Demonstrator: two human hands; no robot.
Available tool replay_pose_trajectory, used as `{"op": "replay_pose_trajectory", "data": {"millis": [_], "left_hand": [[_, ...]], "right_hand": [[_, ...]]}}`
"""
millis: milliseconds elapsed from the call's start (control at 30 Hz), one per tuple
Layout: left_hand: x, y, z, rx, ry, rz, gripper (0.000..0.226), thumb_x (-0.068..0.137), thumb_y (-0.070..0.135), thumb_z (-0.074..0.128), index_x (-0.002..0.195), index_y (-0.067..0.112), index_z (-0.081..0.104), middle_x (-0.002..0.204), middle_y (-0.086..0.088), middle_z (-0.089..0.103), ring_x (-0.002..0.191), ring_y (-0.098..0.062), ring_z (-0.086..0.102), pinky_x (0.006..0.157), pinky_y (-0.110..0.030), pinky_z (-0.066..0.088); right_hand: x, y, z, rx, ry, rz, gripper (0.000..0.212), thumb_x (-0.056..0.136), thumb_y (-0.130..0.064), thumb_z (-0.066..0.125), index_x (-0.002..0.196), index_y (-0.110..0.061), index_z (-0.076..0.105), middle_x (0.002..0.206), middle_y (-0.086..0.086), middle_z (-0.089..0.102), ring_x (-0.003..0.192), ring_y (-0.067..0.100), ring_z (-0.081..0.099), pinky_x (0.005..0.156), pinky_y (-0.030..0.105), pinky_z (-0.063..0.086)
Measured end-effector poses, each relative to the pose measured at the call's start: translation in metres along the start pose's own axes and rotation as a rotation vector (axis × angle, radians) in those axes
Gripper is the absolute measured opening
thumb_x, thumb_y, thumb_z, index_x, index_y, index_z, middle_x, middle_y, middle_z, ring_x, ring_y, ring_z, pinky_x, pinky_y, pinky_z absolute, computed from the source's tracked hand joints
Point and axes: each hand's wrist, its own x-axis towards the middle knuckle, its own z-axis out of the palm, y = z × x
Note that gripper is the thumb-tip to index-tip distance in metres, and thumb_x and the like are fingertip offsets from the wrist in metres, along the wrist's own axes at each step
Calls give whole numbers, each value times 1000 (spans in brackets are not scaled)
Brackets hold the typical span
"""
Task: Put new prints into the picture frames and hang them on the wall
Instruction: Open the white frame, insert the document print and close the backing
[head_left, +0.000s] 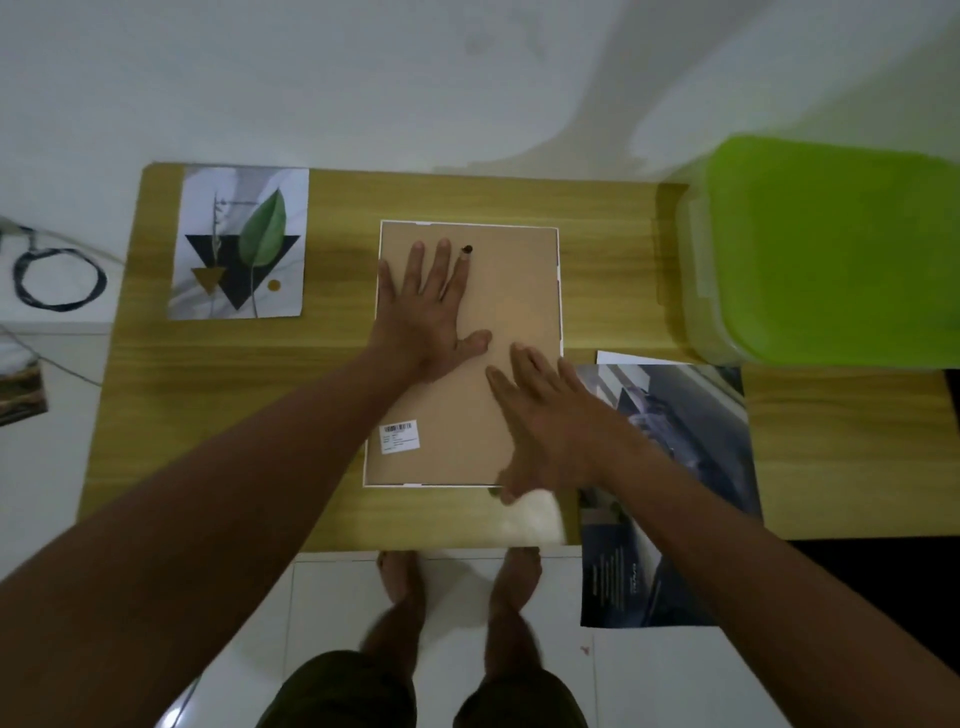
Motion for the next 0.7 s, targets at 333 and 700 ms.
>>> {"op": "replay_pose_trajectory", "data": {"millis": [333, 700], "left_hand": [[-15, 7, -4, 34, -55, -27, 140, 46, 107, 14, 153, 21, -18, 161, -6, -22, 146, -35, -22, 110, -68, -10], [-20, 8, -2, 20, -53, 17, 121, 61, 97, 5, 154, 23, -13, 162, -7, -17, 148, -35, -16, 113, -65, -7]], "right_hand": [[-5, -6, 26, -193, 76, -37, 111, 78, -67, 57, 156, -3, 10, 159, 32, 5, 148, 50, -1, 118, 64, 6], [-6, 17, -2, 57, 2, -86, 73, 95, -39, 60, 156, -29, 21, 166, 9, 2, 153, 24, -3, 121, 40, 4]]}}
